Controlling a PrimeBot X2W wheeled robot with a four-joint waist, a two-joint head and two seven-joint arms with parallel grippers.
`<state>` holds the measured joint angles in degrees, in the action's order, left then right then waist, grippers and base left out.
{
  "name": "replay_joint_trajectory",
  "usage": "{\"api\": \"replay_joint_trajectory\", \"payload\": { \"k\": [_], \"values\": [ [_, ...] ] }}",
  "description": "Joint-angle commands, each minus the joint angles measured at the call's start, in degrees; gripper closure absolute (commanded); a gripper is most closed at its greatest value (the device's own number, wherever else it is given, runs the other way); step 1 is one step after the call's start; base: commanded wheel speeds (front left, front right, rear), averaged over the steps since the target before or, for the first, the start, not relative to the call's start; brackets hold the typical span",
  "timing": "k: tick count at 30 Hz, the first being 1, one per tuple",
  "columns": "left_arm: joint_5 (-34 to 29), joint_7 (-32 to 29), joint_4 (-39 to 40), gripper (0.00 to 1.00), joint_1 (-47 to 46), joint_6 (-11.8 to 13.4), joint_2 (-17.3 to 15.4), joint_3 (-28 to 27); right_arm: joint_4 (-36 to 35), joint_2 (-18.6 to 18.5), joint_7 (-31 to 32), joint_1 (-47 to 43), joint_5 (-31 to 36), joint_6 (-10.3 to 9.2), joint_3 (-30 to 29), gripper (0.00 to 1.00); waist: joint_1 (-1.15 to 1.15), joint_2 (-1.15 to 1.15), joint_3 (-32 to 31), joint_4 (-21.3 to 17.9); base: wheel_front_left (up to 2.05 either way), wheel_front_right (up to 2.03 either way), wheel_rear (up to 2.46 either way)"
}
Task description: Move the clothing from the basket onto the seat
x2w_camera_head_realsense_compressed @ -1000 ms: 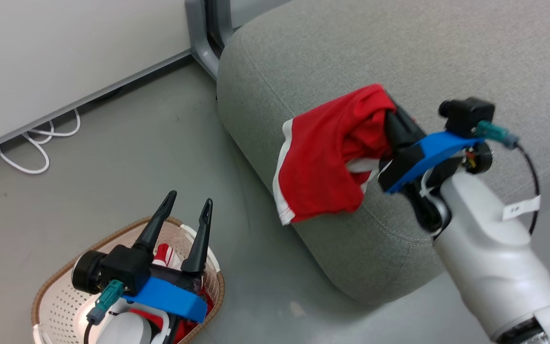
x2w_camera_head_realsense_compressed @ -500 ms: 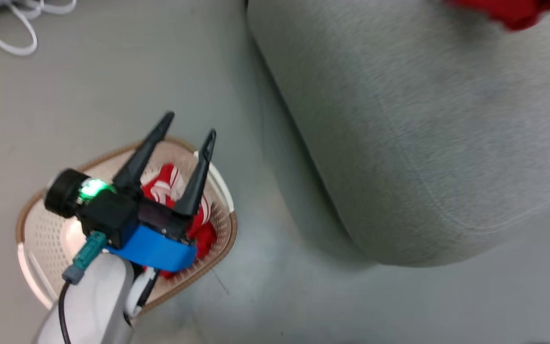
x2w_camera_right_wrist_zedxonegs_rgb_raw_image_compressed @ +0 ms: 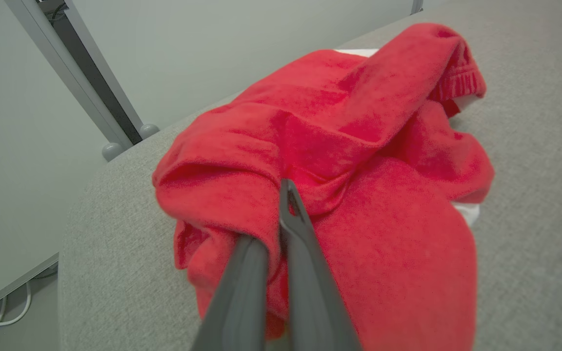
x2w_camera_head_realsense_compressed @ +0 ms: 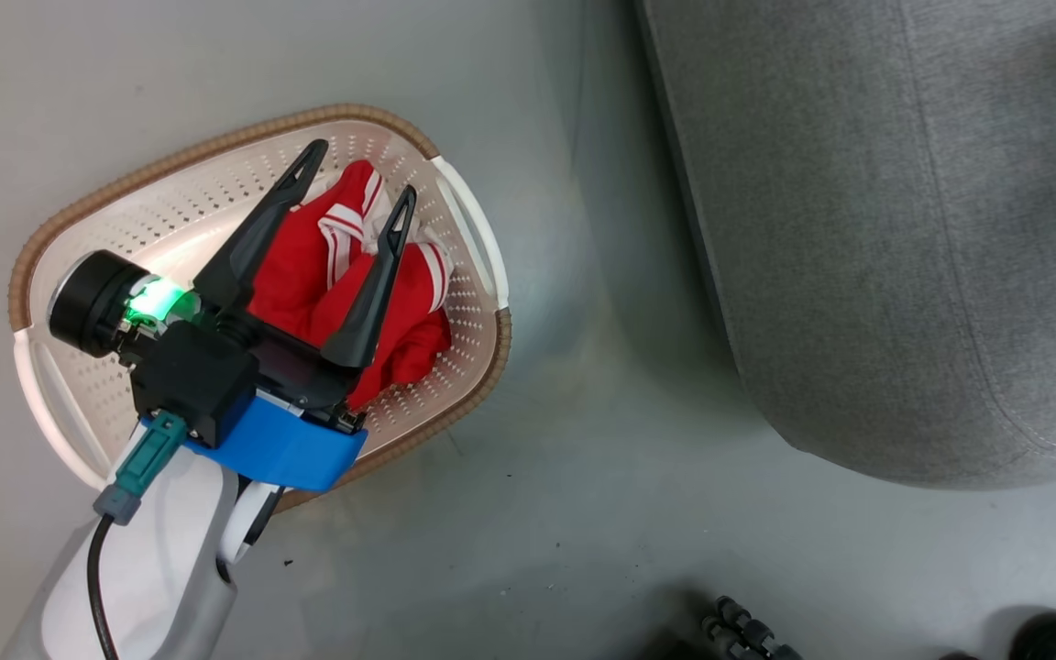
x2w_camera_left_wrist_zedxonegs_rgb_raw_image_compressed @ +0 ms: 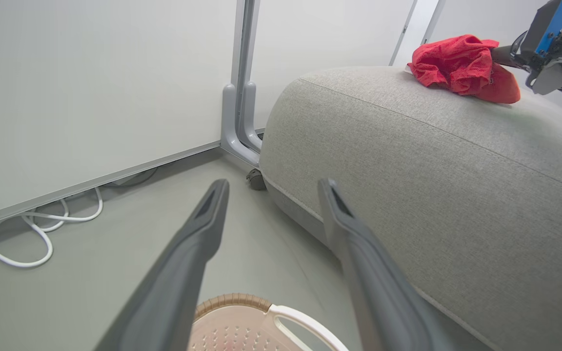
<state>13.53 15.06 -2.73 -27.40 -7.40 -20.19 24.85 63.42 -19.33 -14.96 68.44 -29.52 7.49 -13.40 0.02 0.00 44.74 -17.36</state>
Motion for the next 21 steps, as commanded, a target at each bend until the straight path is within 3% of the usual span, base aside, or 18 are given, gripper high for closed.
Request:
{"api": "replay_joint_trajectory", "payload": {
  "k": [1,6,7,8,9,21],
  "values": [
    [-0.1,0.2,0.2,0.0,-1.1,-0.1,-0.3,-0.1,-0.3,0.0,-0.3,-0.7,0.9,0.01,-0.5,1.0,-0.02,0.0,0.5,0.4,0.0,0.0,0.0],
    [0.2,0.2,-0.2,0.0,-1.3,-0.1,0.3,-0.1,-1.2,1.1,-0.3,-1.5,3.3,0.01,-2.2,1.0,-0.02,0.0,0.2,0.7,0.0,0.0,0.0],
    [0.2,0.2,-0.3,0.0,-1.4,-0.1,0.4,0.1,-1.1,1.1,-0.3,-1.7,3.8,0.01,-2.6,0.7,-0.02,0.0,0.0,0.9,0.0,0.0,0.0],
    [0.3,0.2,-0.5,0.0,-1.5,-0.1,0.5,0.2,-1.1,1.3,-0.3,-1.7,4.1,0.01,-2.8,0.12,-0.02,0.0,-0.2,1.0,0.0,0.0,0.0],
    [0.3,0.2,-0.6,0.0,-1.6,-0.1,0.7,0.3,-1.1,1.4,-0.3,-1.7,4.5,0.01,-3.1,0.0,-0.02,0.0,-0.5,1.2,0.0,0.0,0.0],
    [2.8,0.2,-4.4,0.0,1.7,-0.1,5.9,0.4,-5.0,0.5,-0.3,-10.7,9.1,0.01,0.5,0.0,-0.02,0.0,-11.8,5.4,0.0,0.0,0.0]
  ]
}}
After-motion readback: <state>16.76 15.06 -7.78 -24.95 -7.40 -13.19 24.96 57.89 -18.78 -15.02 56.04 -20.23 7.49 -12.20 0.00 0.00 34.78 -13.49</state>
